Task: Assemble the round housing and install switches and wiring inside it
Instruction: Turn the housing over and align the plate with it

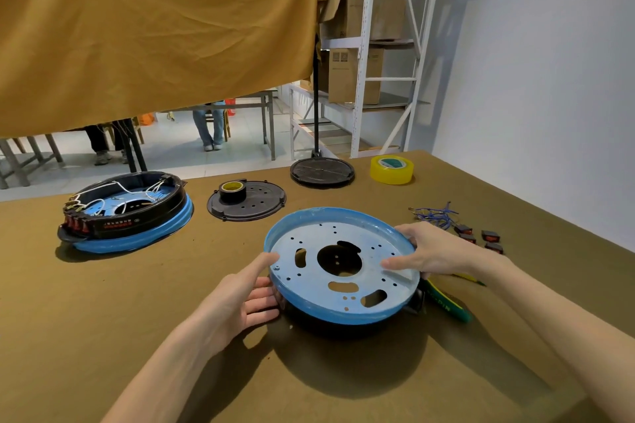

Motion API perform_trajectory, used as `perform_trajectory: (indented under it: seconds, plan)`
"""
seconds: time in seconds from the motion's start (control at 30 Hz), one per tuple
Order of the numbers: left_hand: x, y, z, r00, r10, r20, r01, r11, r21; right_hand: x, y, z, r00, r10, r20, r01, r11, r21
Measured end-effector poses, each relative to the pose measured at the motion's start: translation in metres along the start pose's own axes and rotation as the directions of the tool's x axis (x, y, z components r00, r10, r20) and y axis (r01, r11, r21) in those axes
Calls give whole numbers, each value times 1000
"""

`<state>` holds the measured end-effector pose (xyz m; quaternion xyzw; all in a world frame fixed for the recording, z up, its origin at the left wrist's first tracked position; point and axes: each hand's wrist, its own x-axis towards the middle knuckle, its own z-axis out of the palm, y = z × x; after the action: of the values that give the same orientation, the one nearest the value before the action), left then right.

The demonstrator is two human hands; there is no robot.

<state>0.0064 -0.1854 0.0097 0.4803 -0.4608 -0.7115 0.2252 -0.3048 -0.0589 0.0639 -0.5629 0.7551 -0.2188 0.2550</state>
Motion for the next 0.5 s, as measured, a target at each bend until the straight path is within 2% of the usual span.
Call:
perform_trajectory:
  seconds: [0.03, 0.07, 0.13, 0.17, 0.3, 0.4, 0.5]
  plan:
    - [1, -1, 1, 1000, 13, -8, -13, 1000, 27, 3, 2, -4, 996, 12, -86, -10, 999, 32]
    - [2, -2, 2, 1000, 26, -16, -25, 998, 51, 8, 6, -9, 971, 63, -233, -41, 994, 98]
    - [5, -3, 1, 998, 49, -27, -46, 994, 95, 16, 17, -18, 860, 164, -483, -100, 983, 156]
    - [7, -4, 0, 998, 56, -29, -53, 993, 106, 20, 23, -20, 854, 158, -496, -124, 987, 100]
    - [11, -7, -6, 996, 78, -33, -73, 991, 116, 29, 37, -8, 958, 115, -264, -170, 965, -198]
    - [15, -9, -11, 995, 94, -30, -91, 991, 95, 39, 42, -1, 940, 113, -321, -242, 886, -396]
    - [18, -11, -13, 994, 105, -8, -104, 991, 86, 43, 48, 1, 922, 184, -342, -320, 858, -402]
